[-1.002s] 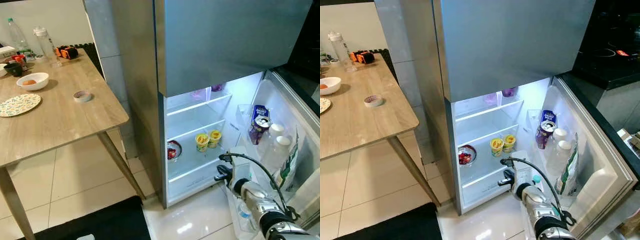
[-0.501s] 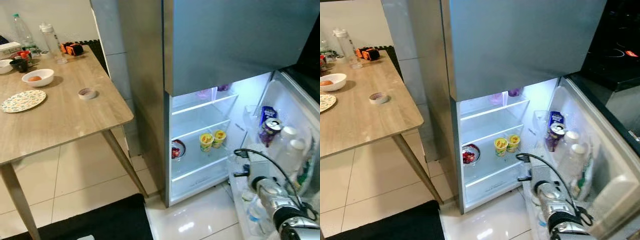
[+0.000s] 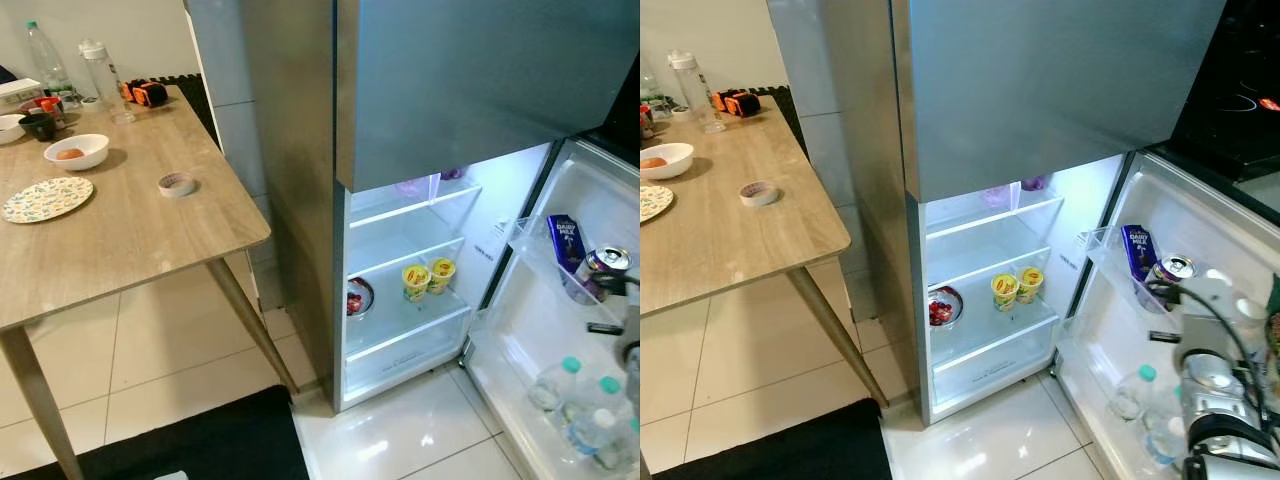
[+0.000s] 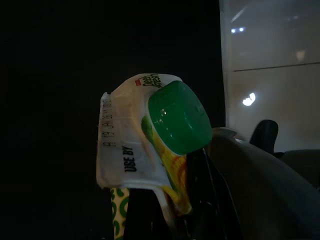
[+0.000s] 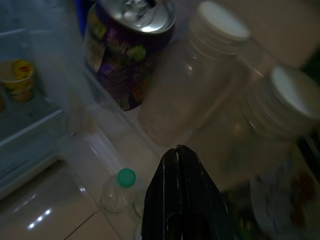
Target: Restocking fridge
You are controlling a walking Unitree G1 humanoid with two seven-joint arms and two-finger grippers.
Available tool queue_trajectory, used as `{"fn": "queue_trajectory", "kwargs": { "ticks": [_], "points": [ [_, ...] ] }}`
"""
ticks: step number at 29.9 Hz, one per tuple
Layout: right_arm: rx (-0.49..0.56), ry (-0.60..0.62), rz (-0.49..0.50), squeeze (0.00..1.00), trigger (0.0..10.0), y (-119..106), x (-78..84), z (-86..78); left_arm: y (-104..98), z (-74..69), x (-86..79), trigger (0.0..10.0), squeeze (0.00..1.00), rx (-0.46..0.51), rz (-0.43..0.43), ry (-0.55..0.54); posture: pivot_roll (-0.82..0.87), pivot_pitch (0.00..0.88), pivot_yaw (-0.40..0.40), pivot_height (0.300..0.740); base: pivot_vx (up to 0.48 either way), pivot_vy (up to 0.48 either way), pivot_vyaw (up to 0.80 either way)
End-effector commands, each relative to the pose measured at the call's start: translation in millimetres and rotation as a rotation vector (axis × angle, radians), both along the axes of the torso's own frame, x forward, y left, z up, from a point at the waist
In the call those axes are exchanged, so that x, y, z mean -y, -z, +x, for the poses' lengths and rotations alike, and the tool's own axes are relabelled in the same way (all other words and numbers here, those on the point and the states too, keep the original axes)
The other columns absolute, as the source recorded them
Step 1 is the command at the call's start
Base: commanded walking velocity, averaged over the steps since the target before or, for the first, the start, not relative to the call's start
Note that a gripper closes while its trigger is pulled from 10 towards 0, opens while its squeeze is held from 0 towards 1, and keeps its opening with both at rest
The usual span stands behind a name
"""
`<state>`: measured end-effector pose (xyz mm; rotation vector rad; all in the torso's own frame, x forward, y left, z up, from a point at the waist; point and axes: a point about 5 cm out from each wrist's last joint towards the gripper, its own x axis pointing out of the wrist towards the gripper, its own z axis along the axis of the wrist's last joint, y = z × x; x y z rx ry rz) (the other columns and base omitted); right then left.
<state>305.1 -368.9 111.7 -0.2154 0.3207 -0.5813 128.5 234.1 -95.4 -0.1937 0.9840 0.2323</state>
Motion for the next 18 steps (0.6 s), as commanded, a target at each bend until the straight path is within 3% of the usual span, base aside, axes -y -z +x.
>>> {"fn": "queue_trajectory", "kwargs": {
  "ticks": [1, 4, 5, 7, 8, 12, 14, 17, 18],
  "points": [
    [-0.031, 0.022, 0.040, 0.00, 10.0, 11.8, 0.4, -7.0, 0.5, -5.0, -4.5, 10.0, 0.00, -0.011, 0.011, -0.006, -0.04, 0.028, 0.007, 0.740, 0.000, 0.000, 0.00],
    [-0.046, 0.010, 0.077, 0.00, 10.0, 22.4, -4.7, -10.2, 0.4, -4.9, -4.8, 10.0, 0.00, -0.011, 0.010, -0.004, -0.04, 0.028, 0.007, 0.740, 0.000, 0.000, 0.00],
    [-0.057, -0.036, 0.129, 0.00, 10.0, 37.8, -17.9, -11.9, 0.4, -4.6, -4.3, 10.0, 0.00, -0.010, 0.009, -0.002, -0.04, 0.028, 0.007, 0.740, 0.000, 0.000, 0.00],
    [-0.053, -0.064, 0.150, 0.00, 10.0, 43.5, -24.5, -12.1, 0.4, -4.5, -4.0, 10.0, 0.00, -0.009, 0.008, -0.001, -0.04, 0.028, 0.007, 0.740, 0.000, 0.000, 0.00],
    [-0.044, -0.162, 0.224, 0.00, 10.0, 57.5, -43.4, -12.1, 0.5, -4.4, -3.5, 10.0, 0.00, -0.010, 0.007, 0.002, -0.04, 0.028, 0.007, 0.740, 0.000, 0.000, 0.00],
    [-0.077, -0.262, 0.302, 0.00, 10.0, 73.0, -61.4, -15.2, 0.5, -4.6, -3.7, 10.0, 0.00, -0.010, 0.007, 0.002, -0.04, 0.026, 0.008, 0.740, 0.000, 0.000, 0.00],
    [-0.197, -0.368, 0.334, 0.00, 10.0, 96.5, -78.7, -28.1, 0.4, -4.6, -4.2, 10.0, 0.00, -0.011, 0.010, 0.003, -0.04, 0.024, 0.008, 0.740, 0.000, 0.000, 0.00],
    [-0.280, -0.412, 0.369, 0.00, 10.0, 112.9, -88.7, -40.1, 0.2, -4.4, -4.6, 10.0, 0.00, -0.011, 0.012, 0.005, -0.04, 0.016, 0.010, 0.740, 0.000, 0.000, 0.00],
    [-0.378, -0.442, 0.393, 0.00, 10.0, 131.2, -97.7, -56.8, 0.0, -4.0, -5.0, 10.0, 0.00, -0.010, 0.014, 0.006, -0.04, 0.016, 0.010, 0.740, 0.000, 0.000, 0.00]
  ]
}}
